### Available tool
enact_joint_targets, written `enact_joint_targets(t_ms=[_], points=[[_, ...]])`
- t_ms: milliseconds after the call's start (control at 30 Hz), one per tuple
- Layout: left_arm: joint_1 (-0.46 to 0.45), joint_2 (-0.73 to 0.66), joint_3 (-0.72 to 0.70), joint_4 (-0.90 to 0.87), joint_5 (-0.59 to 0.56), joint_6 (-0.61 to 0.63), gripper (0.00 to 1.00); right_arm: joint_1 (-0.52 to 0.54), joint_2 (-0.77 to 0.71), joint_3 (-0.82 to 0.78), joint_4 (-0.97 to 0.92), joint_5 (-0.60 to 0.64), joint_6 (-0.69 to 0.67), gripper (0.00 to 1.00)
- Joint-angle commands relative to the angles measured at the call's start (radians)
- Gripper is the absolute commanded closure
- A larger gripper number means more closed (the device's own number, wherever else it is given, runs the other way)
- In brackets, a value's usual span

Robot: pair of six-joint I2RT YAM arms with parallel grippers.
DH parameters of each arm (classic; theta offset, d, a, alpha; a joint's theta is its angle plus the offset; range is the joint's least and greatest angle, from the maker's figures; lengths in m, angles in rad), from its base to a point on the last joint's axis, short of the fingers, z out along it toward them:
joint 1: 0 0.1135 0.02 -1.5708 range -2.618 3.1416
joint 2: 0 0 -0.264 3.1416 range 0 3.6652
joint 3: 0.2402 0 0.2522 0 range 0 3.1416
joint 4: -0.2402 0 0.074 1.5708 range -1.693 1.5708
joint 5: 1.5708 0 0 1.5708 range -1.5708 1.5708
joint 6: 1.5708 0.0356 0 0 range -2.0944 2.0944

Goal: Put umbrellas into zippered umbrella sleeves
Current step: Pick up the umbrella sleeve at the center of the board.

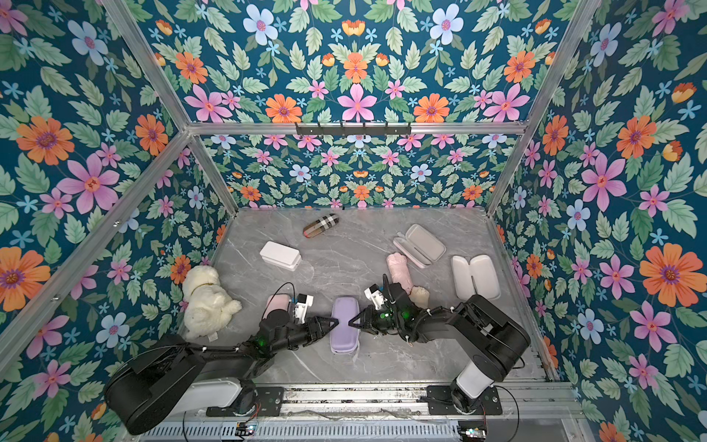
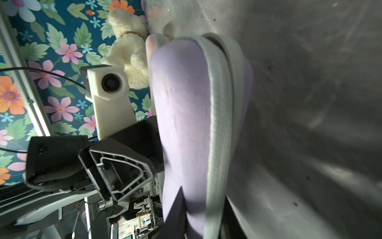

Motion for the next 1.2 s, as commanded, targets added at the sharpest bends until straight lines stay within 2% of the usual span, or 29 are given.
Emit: enact_joint_targets(t_ms=[0, 133, 333, 533, 633, 700, 733, 800, 867, 967, 1067, 1167], points=[[0.024, -0.065, 0.01, -0.023, 0.052, 0.042, 0.37, -0.014, -0.03, -0.003, 0.121, -0.067, 0.045, 0.9], [0.042, -0.14, 0.039, -0.139, 0.056, 0.071, 0.26, -0.018, -0.081, 0.016, 0.104, -0.09, 0.041, 0.9], [0.08, -0.144, 0.056, -0.157, 0.097, 0.073, 0.2, -0.017, -0.151, 0.053, 0.049, -0.107, 0.036, 0.91], [0.08, -0.101, 0.119, -0.067, 0.108, 0.048, 0.22, -0.013, -0.161, 0.094, 0.077, -0.144, 0.07, 0.91], [0.08, -0.047, 0.158, 0.006, 0.124, 0.031, 0.31, -0.013, -0.164, 0.109, 0.065, -0.145, 0.067, 0.88], [0.085, -0.013, 0.184, 0.028, 0.132, 0.031, 0.46, -0.013, -0.166, 0.108, 0.057, -0.145, 0.06, 0.84], [0.095, 0.005, 0.197, 0.033, 0.144, 0.036, 0.55, -0.013, -0.169, 0.103, 0.05, -0.147, 0.057, 0.8], [0.13, 0.024, 0.226, 0.02, 0.179, 0.052, 0.68, -0.024, -0.19, 0.09, 0.01, -0.138, 0.036, 0.65], [0.176, 0.019, 0.264, -0.068, 0.193, 0.111, 0.75, -0.044, -0.243, 0.074, -0.09, -0.091, -0.012, 0.53], [0.204, -0.036, 0.333, -0.269, 0.129, 0.261, 0.77, -0.036, -0.36, 0.12, -0.444, 0.071, -0.191, 0.5], [0.207, -0.076, 0.389, -0.344, 0.045, 0.341, 0.77, 0.067, -0.447, 0.199, -0.709, 0.338, -0.335, 0.5], [0.207, -0.067, 0.439, -0.343, 0.032, 0.343, 0.77, 0.195, -0.454, 0.239, -0.703, 0.509, -0.379, 0.56]])
